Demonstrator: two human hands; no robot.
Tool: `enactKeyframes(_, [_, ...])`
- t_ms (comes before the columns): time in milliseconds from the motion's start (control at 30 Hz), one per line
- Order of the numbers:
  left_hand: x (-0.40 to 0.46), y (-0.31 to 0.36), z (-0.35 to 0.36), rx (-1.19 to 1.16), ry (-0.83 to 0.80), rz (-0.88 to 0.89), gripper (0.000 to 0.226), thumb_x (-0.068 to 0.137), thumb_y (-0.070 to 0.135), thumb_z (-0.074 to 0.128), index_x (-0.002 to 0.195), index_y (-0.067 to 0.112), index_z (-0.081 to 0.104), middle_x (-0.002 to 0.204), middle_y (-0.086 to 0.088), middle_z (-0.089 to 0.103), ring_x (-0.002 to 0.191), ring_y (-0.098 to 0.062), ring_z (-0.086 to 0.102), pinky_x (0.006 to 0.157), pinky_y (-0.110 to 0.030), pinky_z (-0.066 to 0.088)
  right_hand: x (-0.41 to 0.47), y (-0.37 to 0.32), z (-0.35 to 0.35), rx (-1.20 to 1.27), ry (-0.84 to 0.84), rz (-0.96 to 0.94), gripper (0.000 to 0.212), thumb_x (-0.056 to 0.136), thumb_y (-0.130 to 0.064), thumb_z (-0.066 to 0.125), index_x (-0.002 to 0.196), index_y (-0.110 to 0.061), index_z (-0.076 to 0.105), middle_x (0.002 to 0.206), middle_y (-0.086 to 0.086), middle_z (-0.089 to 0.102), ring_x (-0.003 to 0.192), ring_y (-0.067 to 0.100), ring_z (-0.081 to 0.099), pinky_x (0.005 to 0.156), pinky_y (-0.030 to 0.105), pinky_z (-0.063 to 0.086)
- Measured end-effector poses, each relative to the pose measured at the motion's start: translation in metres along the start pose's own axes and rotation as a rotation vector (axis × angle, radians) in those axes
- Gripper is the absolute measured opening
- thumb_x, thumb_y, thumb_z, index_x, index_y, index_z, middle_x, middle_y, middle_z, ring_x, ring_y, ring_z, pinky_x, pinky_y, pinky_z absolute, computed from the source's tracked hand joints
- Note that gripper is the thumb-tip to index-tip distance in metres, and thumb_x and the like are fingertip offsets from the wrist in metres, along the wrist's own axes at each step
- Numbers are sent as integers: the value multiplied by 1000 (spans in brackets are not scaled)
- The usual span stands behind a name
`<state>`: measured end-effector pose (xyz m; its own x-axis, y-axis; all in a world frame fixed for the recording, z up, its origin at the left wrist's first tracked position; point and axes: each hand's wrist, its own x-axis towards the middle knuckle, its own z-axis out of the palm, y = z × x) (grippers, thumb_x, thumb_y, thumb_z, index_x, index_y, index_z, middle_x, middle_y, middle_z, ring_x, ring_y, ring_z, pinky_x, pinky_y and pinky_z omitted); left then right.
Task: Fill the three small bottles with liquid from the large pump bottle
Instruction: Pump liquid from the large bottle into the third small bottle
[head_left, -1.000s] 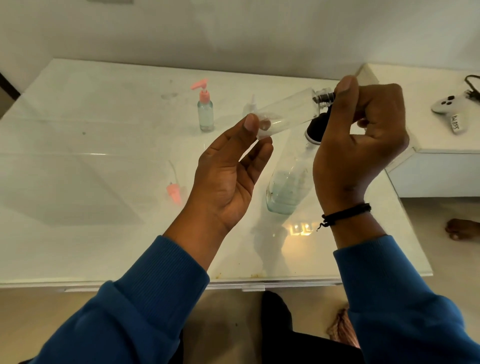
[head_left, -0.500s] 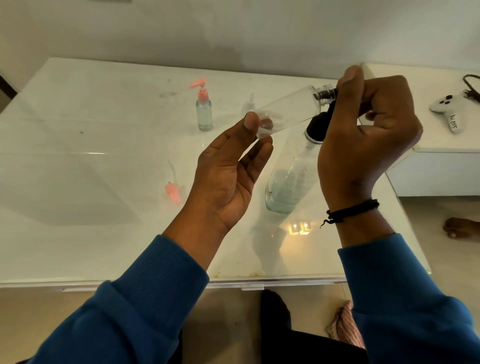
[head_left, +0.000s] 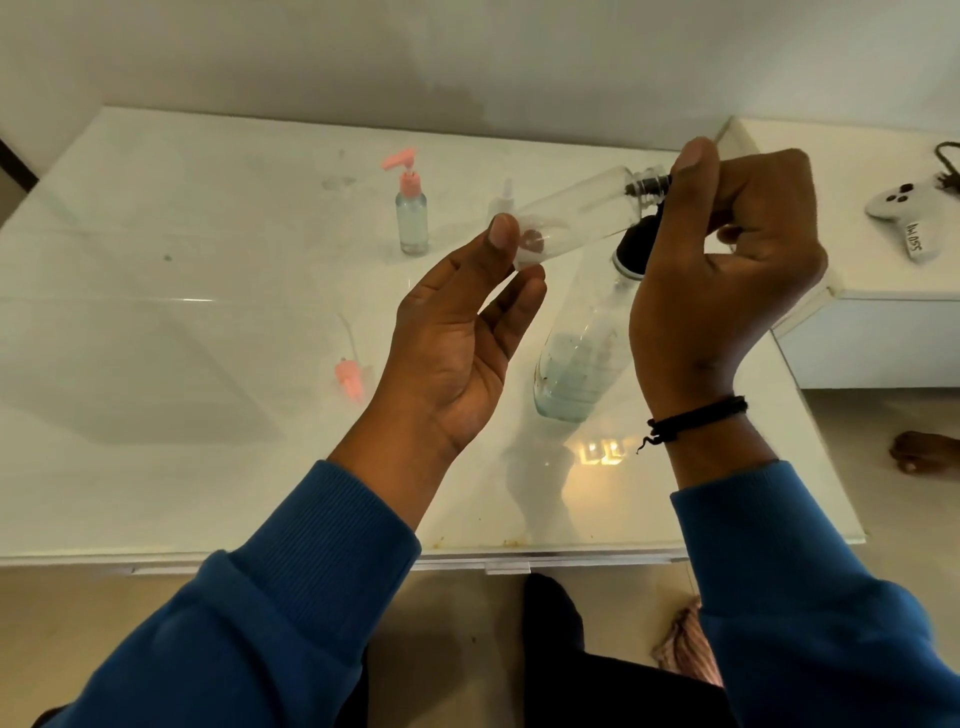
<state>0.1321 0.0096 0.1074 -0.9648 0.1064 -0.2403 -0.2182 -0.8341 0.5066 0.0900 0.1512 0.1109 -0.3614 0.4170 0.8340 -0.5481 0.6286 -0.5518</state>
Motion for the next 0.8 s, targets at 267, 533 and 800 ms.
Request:
enactKeyframes(267, [1, -1, 0, 12, -4, 2, 35, 68, 23, 74, 101, 10, 71, 106, -7, 74, 82, -13, 72, 71, -22, 59, 4, -6, 3, 19, 2, 32, 33, 97, -8, 63, 68, -16, 51, 65, 2, 47, 62, 6, 40, 62, 12, 31])
enactKeyframes(533, [1, 1, 1, 20, -7, 3, 31, 68, 23, 74, 97, 11, 72, 104, -6, 74, 81, -13, 72, 70, -22, 59, 7, -9, 3, 23, -12, 30, 31, 97, -10, 63, 69, -18, 51, 65, -5, 45, 63, 9, 40, 63, 11, 31])
enactKeyframes(800, [0, 1, 1, 22, -11, 3, 29, 68, 22, 74, 95, 12, 73, 103, -5, 74, 81, -12, 72, 72, -22, 59, 6, -4, 1, 25, -1, 29, 35, 97, -7, 63, 63, -7, 54, 64, 2, 47, 63, 5, 38, 63, 12, 31])
